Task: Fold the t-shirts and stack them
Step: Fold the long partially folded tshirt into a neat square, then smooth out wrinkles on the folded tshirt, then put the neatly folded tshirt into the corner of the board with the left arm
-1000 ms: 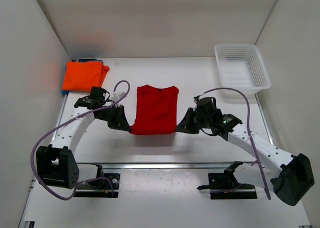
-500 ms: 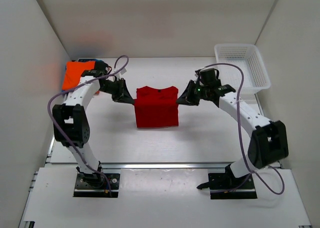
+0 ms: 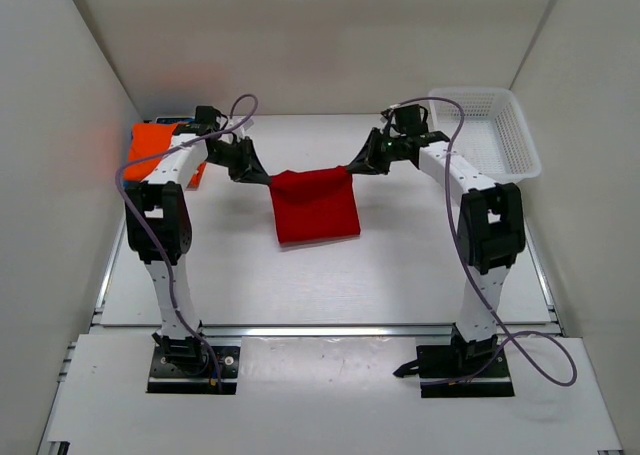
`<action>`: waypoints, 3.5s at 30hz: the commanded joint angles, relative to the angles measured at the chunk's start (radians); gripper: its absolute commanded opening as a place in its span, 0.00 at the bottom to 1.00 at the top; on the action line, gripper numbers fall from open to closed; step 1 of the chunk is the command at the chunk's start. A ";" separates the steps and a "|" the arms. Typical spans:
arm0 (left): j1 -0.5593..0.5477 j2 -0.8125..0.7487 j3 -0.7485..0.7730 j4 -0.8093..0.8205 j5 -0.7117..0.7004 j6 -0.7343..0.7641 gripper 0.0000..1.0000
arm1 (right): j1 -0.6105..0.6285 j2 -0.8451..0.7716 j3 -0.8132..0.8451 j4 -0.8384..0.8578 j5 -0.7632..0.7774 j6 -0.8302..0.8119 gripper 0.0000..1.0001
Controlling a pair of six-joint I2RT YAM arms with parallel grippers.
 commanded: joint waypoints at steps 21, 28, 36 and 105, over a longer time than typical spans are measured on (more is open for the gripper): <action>0.059 0.120 0.091 0.188 -0.290 -0.104 0.49 | -0.011 0.592 0.778 -0.109 -0.031 -0.044 0.36; 0.048 0.013 0.154 0.190 -0.432 0.014 0.59 | 0.055 0.648 1.102 -0.433 0.142 -0.274 0.07; -0.049 0.032 0.069 0.145 -0.146 0.187 0.40 | 0.129 0.665 1.033 -0.377 0.159 -0.274 0.00; -0.139 0.278 0.143 0.017 -0.317 0.259 0.00 | -0.227 -0.550 0.262 -0.429 0.721 -0.282 0.13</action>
